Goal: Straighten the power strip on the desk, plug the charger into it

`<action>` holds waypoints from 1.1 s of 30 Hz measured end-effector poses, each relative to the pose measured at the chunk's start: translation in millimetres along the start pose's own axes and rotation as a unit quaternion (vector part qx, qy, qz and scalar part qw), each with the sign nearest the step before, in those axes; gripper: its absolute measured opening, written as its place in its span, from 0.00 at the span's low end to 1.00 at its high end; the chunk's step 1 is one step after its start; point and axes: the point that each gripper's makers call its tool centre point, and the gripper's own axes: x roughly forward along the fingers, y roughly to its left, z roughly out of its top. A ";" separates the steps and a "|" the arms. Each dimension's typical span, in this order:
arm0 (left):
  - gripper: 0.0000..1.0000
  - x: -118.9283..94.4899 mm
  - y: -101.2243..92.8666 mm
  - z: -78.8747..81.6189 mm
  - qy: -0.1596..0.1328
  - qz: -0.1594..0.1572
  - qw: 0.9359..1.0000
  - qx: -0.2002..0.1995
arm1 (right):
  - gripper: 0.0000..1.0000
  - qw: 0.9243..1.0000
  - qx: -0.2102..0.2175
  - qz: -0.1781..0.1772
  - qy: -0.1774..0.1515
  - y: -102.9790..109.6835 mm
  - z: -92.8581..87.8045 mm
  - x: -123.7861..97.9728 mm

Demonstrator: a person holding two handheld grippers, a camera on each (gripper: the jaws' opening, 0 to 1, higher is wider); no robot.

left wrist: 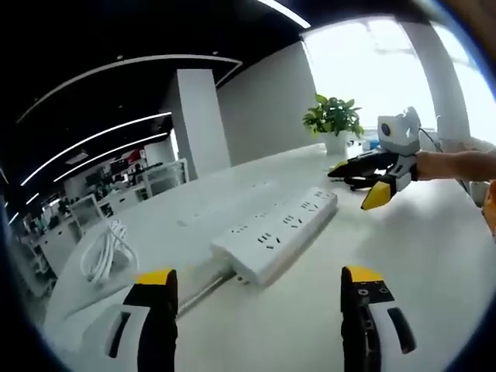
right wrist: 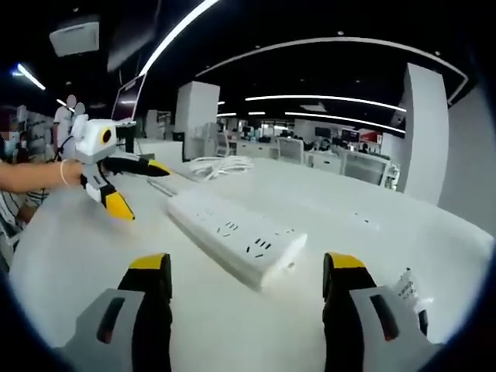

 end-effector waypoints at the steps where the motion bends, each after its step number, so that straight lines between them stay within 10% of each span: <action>1: 0.90 -2.6 0.0 -0.1 -0.002 0.003 1.000 0.002 | 0.81 1.000 0.001 -0.001 -0.002 0.0 0.1 -1.8; 10: 0.97 -17.0 -2.3 6.0 -0.030 0.010 0.999 -0.013 | 1.00 1.000 0.006 -0.003 -0.028 3.7 1.7 -11.2; 33: 0.99 -53.3 -11.5 27.0 -0.111 0.021 0.992 -0.049 | 1.00 0.998 0.000 -0.004 -0.063 2.3 14.4 -58.8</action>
